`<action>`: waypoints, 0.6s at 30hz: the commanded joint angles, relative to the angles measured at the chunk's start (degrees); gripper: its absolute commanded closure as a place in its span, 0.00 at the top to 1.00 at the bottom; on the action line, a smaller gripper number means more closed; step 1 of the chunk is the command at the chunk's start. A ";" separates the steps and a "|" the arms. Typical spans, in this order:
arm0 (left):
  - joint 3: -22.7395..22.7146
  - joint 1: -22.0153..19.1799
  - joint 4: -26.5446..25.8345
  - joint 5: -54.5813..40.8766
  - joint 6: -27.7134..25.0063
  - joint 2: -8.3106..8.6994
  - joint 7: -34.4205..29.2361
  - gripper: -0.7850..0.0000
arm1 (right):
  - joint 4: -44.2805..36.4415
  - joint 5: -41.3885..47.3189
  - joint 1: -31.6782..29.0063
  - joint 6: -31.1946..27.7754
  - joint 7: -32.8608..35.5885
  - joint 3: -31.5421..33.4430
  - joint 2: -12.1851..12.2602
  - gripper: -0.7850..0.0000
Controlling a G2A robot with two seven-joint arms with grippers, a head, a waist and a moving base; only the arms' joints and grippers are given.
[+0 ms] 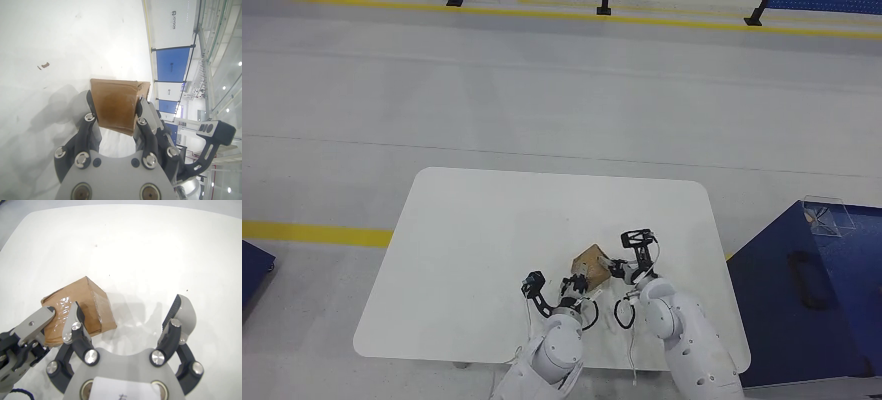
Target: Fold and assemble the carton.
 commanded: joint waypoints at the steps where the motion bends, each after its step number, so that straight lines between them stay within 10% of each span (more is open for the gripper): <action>1: -0.11 0.36 -0.57 0.16 -0.21 0.02 0.09 0.53 | 0.32 0.21 0.34 -0.12 0.06 -0.08 0.01 1.00; 8: -0.40 2.85 -4.51 4.08 -7.08 0.58 2.02 0.78 | -1.84 1.95 -0.61 -1.73 -0.91 1.72 0.49 1.00; 10: -0.22 3.81 -5.67 8.76 -11.27 1.17 2.51 1.00 | -2.60 2.61 -1.00 -1.50 -1.10 2.78 0.68 1.00; 18: -1.25 4.53 -7.29 15.20 -14.13 1.86 7.22 1.00 | 3.04 0.43 3.20 3.04 -1.72 1.24 0.42 1.00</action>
